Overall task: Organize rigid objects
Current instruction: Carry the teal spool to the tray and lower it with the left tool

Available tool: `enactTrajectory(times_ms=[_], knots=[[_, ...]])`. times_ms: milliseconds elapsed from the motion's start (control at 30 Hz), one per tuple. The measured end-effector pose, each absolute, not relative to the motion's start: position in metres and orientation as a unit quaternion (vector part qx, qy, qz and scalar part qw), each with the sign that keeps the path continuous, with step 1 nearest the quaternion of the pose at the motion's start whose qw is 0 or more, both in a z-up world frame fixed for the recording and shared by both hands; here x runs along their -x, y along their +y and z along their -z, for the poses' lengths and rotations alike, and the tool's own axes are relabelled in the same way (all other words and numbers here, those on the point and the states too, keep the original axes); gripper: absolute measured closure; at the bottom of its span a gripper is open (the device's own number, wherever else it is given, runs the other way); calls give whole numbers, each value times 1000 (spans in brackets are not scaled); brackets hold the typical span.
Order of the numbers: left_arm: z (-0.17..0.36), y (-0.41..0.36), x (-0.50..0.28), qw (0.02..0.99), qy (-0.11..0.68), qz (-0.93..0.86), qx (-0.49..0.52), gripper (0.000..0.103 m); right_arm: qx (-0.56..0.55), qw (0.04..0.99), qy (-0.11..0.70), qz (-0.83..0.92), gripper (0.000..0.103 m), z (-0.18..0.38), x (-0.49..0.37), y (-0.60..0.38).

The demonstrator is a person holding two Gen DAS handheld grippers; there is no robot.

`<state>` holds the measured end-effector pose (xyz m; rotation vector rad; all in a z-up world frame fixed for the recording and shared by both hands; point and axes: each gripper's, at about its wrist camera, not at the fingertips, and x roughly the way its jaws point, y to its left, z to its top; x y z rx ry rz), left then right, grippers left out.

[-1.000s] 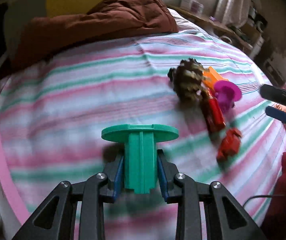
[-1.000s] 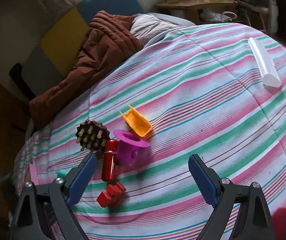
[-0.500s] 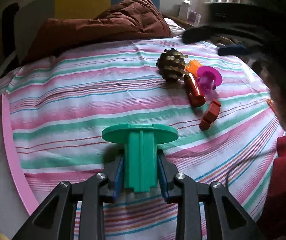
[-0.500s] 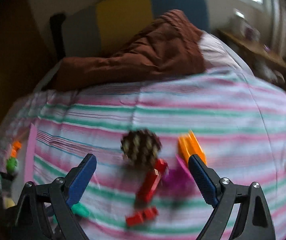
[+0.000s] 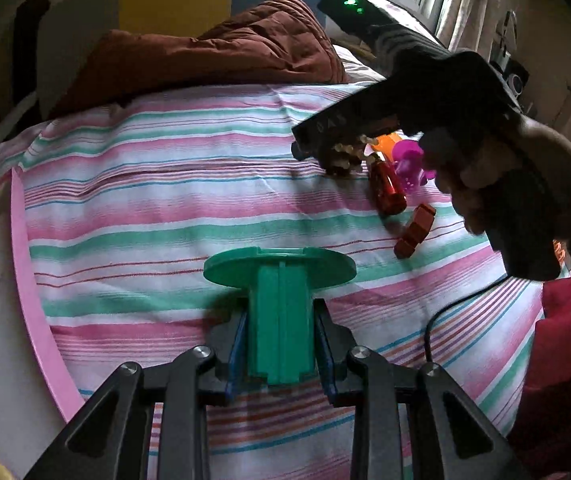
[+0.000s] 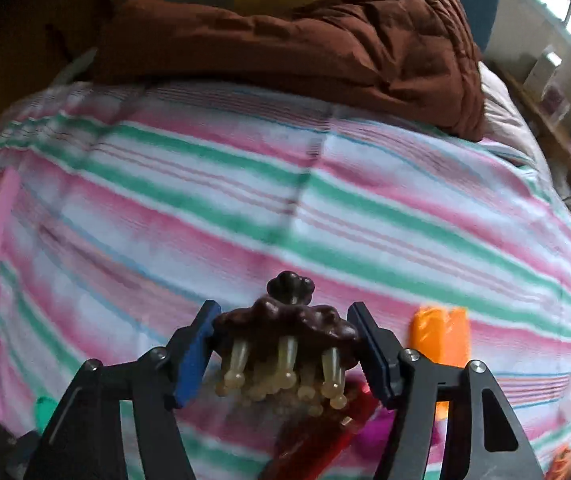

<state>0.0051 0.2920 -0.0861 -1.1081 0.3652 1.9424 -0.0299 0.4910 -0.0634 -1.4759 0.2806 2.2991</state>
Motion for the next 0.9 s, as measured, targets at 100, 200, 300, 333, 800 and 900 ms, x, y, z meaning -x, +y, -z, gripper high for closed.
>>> enactTrajectory(times_ms=[100, 200, 300, 333, 800, 900], knots=[[81, 287, -8, 427, 142, -777, 441, 73, 524, 173, 110, -827, 37, 64, 19, 475], [72, 282, -14, 433, 139, -780, 430, 73, 520, 149, 130, -831, 37, 64, 6, 460], [61, 273, -21, 435, 134, -784, 422, 73, 515, 142, 144, -833, 37, 65, -7, 448], [58, 268, -22, 435, 131, -785, 421, 73, 511, 142, 149, -835, 37, 65, -14, 443], [20, 221, -33, 382, 132, -826, 392, 73, 477, 145, 146, -854, 37, 67, -37, 419], [16, 212, -35, 372, 131, -832, 390, 73, 477, 146, 145, -855, 37, 67, -36, 420]])
